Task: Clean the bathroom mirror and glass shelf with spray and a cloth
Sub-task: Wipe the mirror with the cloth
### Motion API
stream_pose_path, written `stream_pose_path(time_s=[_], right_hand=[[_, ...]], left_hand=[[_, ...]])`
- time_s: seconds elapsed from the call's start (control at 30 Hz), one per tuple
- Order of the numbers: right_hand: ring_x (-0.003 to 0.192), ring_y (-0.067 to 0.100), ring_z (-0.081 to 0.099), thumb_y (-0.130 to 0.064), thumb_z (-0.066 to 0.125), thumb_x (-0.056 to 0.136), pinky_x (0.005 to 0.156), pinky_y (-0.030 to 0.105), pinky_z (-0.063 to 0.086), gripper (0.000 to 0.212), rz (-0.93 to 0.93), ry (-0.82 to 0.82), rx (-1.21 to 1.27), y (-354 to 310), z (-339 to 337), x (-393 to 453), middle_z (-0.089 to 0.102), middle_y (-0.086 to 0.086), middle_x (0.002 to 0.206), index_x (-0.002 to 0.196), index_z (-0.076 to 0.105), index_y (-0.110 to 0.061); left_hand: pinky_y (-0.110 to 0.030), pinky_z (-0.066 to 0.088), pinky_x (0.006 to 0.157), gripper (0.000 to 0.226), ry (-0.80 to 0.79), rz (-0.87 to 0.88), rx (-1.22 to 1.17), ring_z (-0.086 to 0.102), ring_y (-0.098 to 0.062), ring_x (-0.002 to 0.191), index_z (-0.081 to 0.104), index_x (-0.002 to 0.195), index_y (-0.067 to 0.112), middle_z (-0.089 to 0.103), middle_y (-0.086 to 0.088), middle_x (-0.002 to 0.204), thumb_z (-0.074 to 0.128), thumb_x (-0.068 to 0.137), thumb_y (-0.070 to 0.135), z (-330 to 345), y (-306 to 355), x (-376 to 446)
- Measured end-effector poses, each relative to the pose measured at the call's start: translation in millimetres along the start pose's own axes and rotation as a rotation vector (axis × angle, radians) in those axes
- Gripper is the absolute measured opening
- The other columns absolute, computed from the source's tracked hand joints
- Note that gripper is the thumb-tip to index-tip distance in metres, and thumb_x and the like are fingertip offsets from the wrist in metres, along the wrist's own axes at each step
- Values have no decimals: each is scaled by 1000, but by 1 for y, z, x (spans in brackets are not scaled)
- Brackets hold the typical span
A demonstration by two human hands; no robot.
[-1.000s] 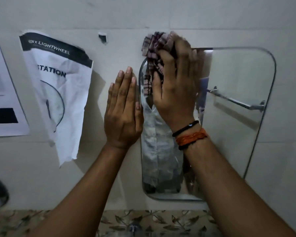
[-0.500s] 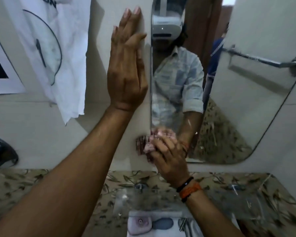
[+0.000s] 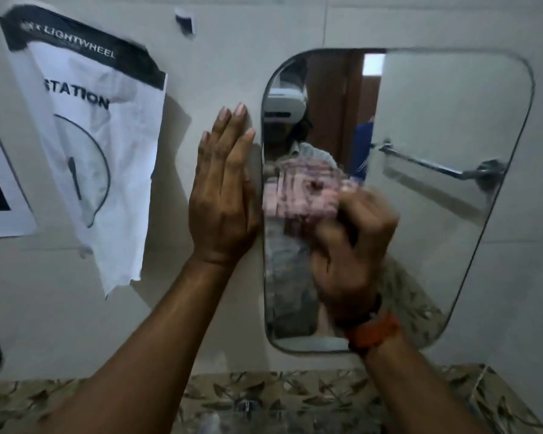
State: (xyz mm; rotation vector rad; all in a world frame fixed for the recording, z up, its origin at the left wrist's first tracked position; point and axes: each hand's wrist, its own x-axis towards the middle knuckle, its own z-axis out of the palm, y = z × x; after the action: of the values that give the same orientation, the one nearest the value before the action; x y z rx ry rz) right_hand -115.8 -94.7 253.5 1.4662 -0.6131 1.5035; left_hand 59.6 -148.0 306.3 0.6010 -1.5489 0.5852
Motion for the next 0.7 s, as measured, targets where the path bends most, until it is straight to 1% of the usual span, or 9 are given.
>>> stream_pose_path(time_s=[0.07,0.17,0.27,0.33,0.4,0.43,0.5,0.63,0.7], right_hand=[[131,40,54,-6,75,105,114,55,52,15,-5,124,-31,28,27,62,54,15,141,118,71,-3],[136,40,51,-5,67,105,110,56,54,21,-18,185,-165,62,64,134,58,19,147,122,80,-6],[127,46,68,-13,72,92,106,47,57,36,49,107,-235,72,76,161,75,27,130,126,82,-10],[128,42,66,-17,73,90,106,43,53,41,72,53,-209,70,72,154,74,27,130,130,81,-11],[138,42,55,-17,73,91,111,42,47,46,72,-15,-202,68,61,126,63,26,146,137,78,-15],[139,38,48,-16,72,91,112,43,45,47,72,-57,-192,66,53,106,53,20,153,138,78,-16],[134,31,43,-15,73,90,110,45,43,47,86,-154,-157,61,33,50,42,5,149,137,77,-19],[125,36,50,-20,67,98,106,57,47,36,112,-369,-129,27,-11,-97,48,11,139,133,74,-24],[121,35,52,-20,73,97,104,52,45,36,91,-452,-126,4,-29,-167,50,11,135,131,68,-29]], left_hand=[[-67,36,135,43,0,8,16,44,-49,164,60,153,-12,53,-31,168,49,112,-3,-1,0,0],[-65,37,135,47,15,22,52,45,-48,164,59,154,-11,53,-30,168,52,108,-8,-2,1,-1],[-64,36,136,50,24,32,69,46,-49,163,57,156,-11,53,-31,168,52,107,-9,-1,2,-1],[-65,36,136,50,31,37,74,47,-51,162,57,156,-12,54,-31,168,50,107,-8,0,1,-2],[-65,36,136,48,43,45,75,48,-53,161,57,156,-13,54,-33,167,48,109,-7,2,-3,-4],[-65,36,135,47,49,53,80,48,-54,160,57,156,-14,54,-34,166,47,110,-5,3,-5,-4],[-67,36,135,48,51,55,89,49,-56,159,56,156,-14,54,-35,165,46,111,-3,6,-7,-5],[-68,34,135,48,49,56,133,48,-60,157,55,157,-15,53,-39,165,49,111,-3,11,-9,-7],[-68,34,135,47,53,66,168,48,-61,156,55,157,-14,53,-40,164,49,111,-4,14,-9,-8]])
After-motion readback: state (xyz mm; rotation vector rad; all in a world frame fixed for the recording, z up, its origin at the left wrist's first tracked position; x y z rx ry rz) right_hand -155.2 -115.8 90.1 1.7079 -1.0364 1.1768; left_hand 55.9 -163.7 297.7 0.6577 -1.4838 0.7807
